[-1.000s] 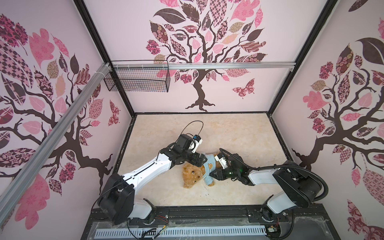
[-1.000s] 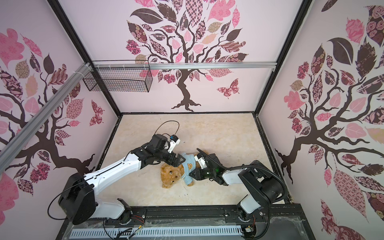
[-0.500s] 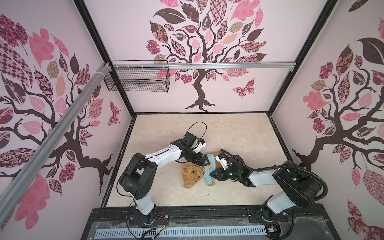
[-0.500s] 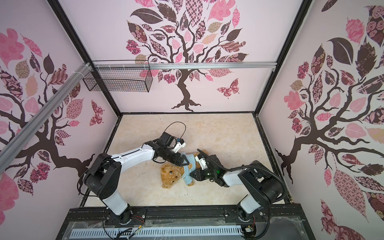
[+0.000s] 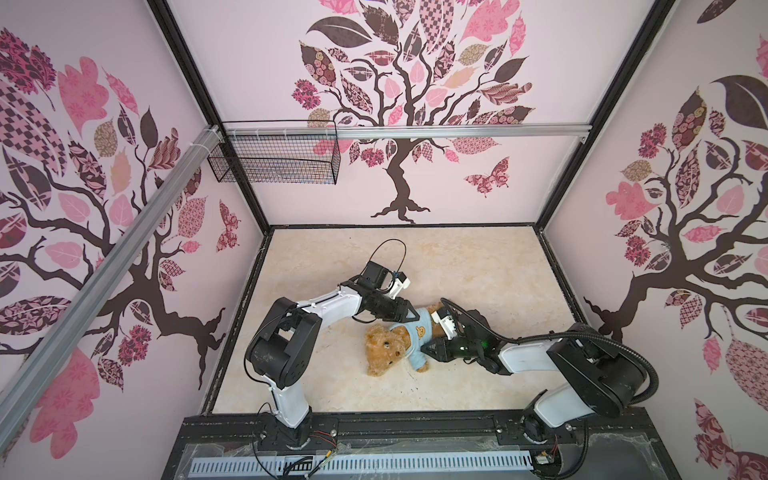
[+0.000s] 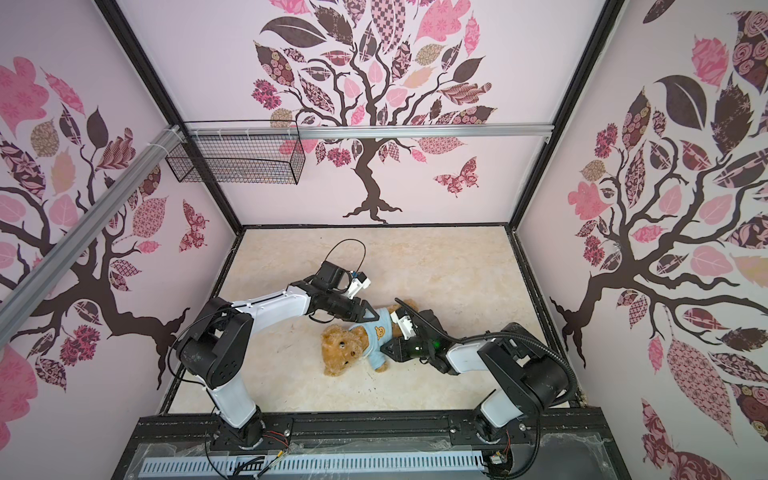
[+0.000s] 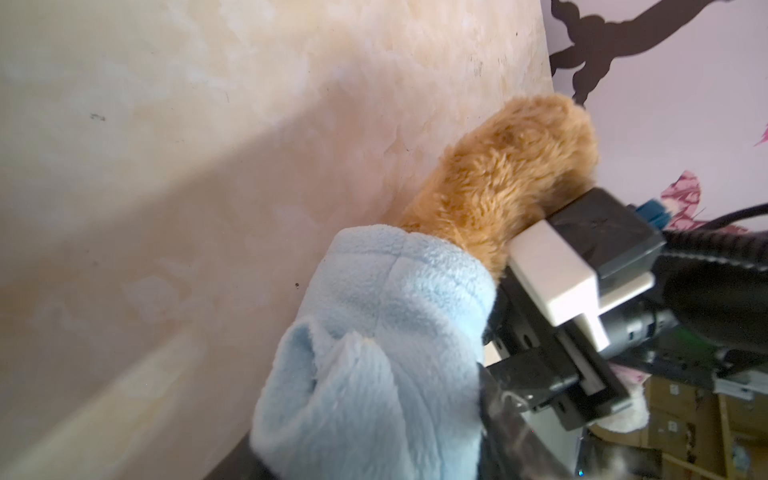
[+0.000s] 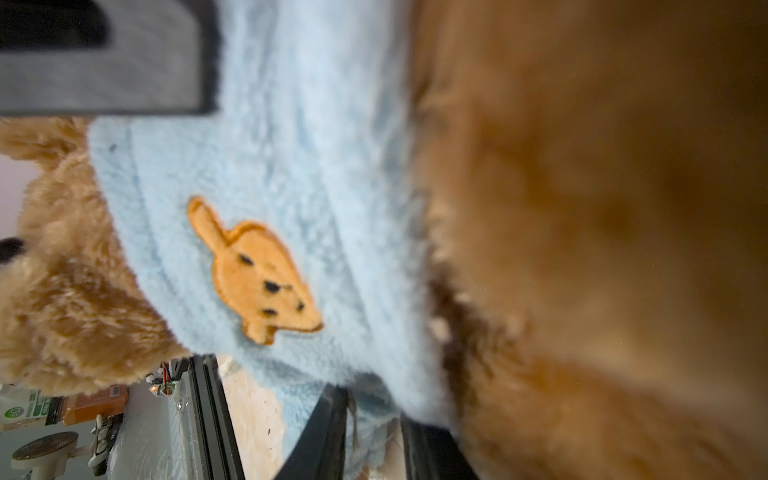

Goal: Dress the teddy bear

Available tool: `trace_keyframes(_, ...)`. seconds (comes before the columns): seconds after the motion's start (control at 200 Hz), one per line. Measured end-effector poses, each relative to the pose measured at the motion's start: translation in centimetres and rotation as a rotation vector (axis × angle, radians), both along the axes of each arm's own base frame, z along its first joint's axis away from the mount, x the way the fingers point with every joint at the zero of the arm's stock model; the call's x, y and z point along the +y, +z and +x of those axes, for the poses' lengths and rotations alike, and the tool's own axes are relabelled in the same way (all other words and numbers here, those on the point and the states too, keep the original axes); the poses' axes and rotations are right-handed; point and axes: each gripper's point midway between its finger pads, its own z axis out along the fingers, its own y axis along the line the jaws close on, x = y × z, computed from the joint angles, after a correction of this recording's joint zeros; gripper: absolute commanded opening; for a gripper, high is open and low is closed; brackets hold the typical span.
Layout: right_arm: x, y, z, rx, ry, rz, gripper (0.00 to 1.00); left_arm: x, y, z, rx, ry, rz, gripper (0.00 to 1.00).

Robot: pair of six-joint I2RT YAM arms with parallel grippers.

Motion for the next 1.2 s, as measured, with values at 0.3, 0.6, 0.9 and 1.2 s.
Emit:
trace_keyframes(0.3, -1.2, 2.6, -0.2, -0.068, -0.026, -0.032, 0.56, 0.2, 0.1, -0.1, -0.042, -0.026, 0.016, 0.17)
trace_keyframes(0.6, -3.1, 17.2, 0.6, -0.462, -0.097, 0.064, 0.68, 0.9, 6.2, -2.2, -0.454, -0.233, 0.089, 0.11)
trace_keyframes(0.9, -3.9, 24.9, 1.3, -0.7, -0.117, 0.054, 0.84, 1.5, 10.9, -3.3, -0.759, -0.349, 0.115, 0.06)
trace_keyframes(1.2, -1.7, 20.3, 1.8, -0.597, 0.001, 0.007, 0.9, 1.5, 11.9, -4.8, -0.857, -0.365, 0.093, 0.05)
